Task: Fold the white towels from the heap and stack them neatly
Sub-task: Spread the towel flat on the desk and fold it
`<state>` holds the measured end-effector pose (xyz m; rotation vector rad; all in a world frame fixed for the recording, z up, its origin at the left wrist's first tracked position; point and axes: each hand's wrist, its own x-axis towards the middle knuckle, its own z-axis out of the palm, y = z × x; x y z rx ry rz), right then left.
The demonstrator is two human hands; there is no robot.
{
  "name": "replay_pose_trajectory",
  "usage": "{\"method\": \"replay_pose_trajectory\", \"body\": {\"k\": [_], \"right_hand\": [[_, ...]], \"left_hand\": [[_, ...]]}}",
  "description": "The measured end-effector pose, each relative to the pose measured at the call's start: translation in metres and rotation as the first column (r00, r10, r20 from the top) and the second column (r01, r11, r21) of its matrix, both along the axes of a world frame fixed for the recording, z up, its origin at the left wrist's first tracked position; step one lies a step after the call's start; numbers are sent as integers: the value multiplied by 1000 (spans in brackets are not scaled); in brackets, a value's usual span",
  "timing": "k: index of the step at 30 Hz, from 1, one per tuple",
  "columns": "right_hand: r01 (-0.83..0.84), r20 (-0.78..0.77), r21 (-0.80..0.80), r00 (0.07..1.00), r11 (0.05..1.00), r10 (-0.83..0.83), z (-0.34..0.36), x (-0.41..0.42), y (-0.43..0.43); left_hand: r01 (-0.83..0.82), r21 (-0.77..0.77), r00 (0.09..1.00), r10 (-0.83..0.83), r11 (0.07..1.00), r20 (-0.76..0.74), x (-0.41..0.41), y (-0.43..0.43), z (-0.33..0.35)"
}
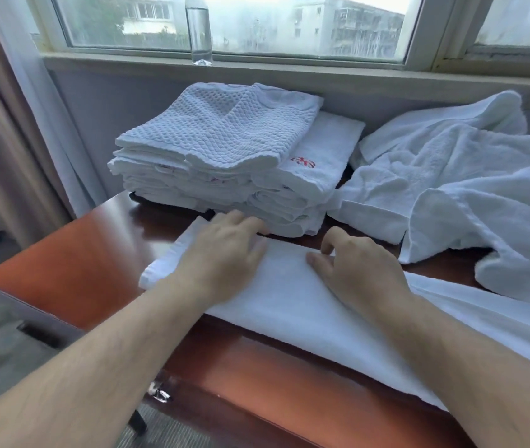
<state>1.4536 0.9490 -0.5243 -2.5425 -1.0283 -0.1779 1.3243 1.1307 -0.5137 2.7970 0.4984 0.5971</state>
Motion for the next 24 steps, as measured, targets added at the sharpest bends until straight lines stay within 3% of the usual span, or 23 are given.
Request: {"method": "replay_pose_trajectory", "body": {"k": [2,5,13,19,24], "right_hand": [[2,-12,-1,1000,1000,-2,2,0,-7],[7,35,-11,999,1000,-6,2,-1,-31],[140,81,4,987,990,-140,7,11,-147],[254,64,-27,966,967,-252,16,23,-256],[354,112,-106,933,929,-342,21,31,-332]], "left_hand": [[154,-140,981,-169,978,-98,5,-28,-4],[217,-103,957,-232,971,-172,9,-61,-12],[378,2,915,-373,926,-152,56,-148,-11],[575,-44,805,-575,817,-148,110,-220,1],[601,18,794,-594,799,-130,137,-259,0]]}}
